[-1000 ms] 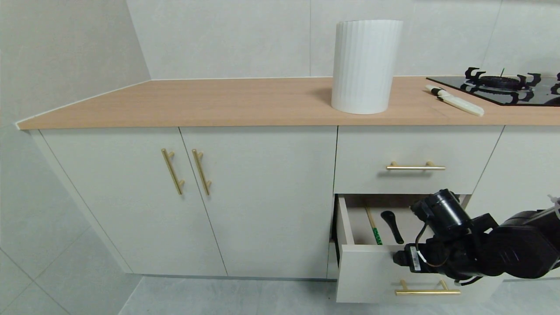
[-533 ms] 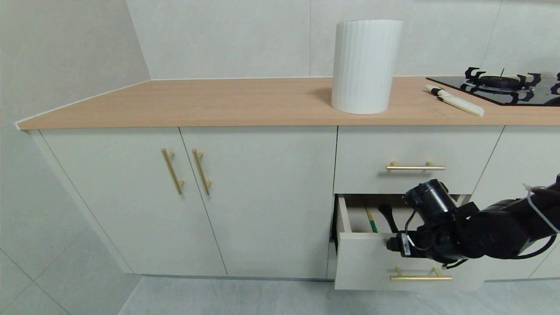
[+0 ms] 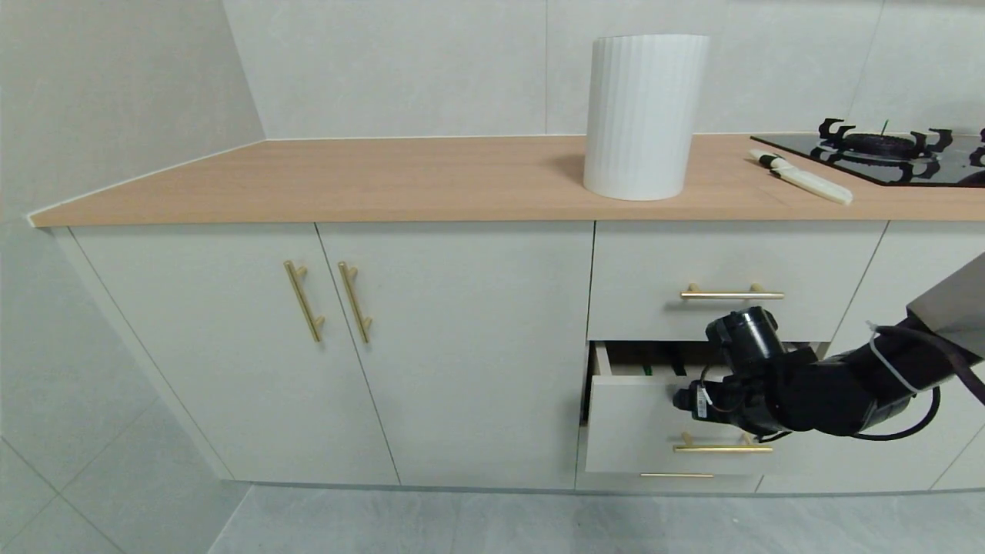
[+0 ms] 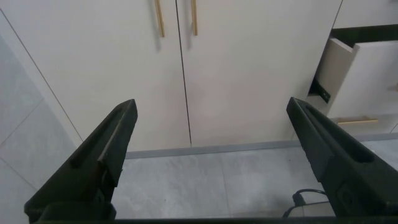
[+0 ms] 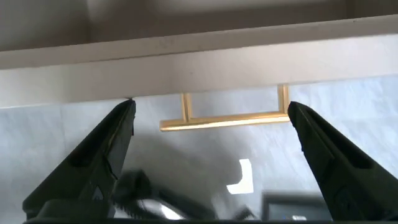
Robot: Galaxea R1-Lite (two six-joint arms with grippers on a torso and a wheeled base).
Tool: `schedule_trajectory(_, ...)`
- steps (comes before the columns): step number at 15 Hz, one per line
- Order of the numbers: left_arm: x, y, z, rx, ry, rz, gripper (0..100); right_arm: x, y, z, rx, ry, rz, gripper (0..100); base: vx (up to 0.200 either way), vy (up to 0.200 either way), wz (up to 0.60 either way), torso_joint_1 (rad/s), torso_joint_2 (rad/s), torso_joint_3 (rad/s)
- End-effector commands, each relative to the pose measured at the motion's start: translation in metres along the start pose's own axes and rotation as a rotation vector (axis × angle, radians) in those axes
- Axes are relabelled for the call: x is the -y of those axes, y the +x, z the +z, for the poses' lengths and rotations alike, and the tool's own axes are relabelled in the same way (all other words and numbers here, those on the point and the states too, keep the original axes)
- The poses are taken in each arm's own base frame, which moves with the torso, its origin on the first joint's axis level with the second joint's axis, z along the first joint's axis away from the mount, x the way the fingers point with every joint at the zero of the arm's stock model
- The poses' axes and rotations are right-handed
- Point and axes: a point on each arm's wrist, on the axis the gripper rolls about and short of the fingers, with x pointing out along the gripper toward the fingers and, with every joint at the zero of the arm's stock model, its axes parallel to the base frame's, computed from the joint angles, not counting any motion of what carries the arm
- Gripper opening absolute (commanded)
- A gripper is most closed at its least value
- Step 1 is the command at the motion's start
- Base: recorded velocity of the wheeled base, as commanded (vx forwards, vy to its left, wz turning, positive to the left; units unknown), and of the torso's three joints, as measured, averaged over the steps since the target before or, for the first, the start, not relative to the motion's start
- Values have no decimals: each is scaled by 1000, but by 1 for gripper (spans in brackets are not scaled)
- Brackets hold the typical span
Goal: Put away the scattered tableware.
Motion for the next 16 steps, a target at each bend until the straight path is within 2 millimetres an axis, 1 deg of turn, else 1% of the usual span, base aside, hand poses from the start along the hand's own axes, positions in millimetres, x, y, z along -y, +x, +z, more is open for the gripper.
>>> schedule_trajectory(1,0,0,0,1,0,0,100,4,16,-7,3,10,-27,100,0,0,0,0,0,0)
schedule_trajectory(6,0,0,0,1,0,0,100,13,44,-4,123,77,-58,100,0,0,0,0,0,0)
schedule_trajectory(8,0,0,0,-1,0,0,100,13,57,-4,186,102,-65,100,0,0,0,0,0,0)
schedule_trajectory(9,0,0,0,-1,0,0,100,13,59,-5,201,105,-63,100,0,0,0,0,0,0)
schedule_trajectory(10,0,0,0,1,0,0,100,15,67,-4,252,127,-70,100,0,0,0,0,0,0)
schedule_trajectory(16,0,0,0,-1,0,0,100,19,81,0,305,159,-84,100,0,0,0,0,0,0)
